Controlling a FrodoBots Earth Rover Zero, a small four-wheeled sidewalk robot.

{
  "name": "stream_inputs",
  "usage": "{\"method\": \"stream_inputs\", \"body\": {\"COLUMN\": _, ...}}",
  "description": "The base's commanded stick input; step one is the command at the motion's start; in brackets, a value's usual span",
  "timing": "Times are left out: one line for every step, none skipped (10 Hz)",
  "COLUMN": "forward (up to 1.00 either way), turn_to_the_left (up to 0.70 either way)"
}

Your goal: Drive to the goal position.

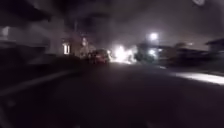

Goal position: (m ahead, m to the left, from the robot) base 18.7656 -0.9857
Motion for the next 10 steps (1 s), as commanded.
{"method": "stream_inputs", "body": {"forward": 1.0, "turn_to_the_left": 0.0}}
{"method": "stream_inputs", "body": {"forward": 1.0, "turn_to_the_left": 0.0}}
{"method": "stream_inputs", "body": {"forward": 1.0, "turn_to_the_left": -0.19}}
{"method": "stream_inputs", "body": {"forward": 1.0, "turn_to_the_left": -0.31}}
{"method": "stream_inputs", "body": {"forward": 1.0, "turn_to_the_left": -0.4}}
{"method": "stream_inputs", "body": {"forward": 1.0, "turn_to_the_left": -0.4}}
{"method": "stream_inputs", "body": {"forward": 1.0, "turn_to_the_left": -0.4}}
{"method": "stream_inputs", "body": {"forward": 1.0, "turn_to_the_left": -0.21}}
{"method": "stream_inputs", "body": {"forward": 1.0, "turn_to_the_left": 0.0}}
{"method": "stream_inputs", "body": {"forward": 1.0, "turn_to_the_left": 0.0}}
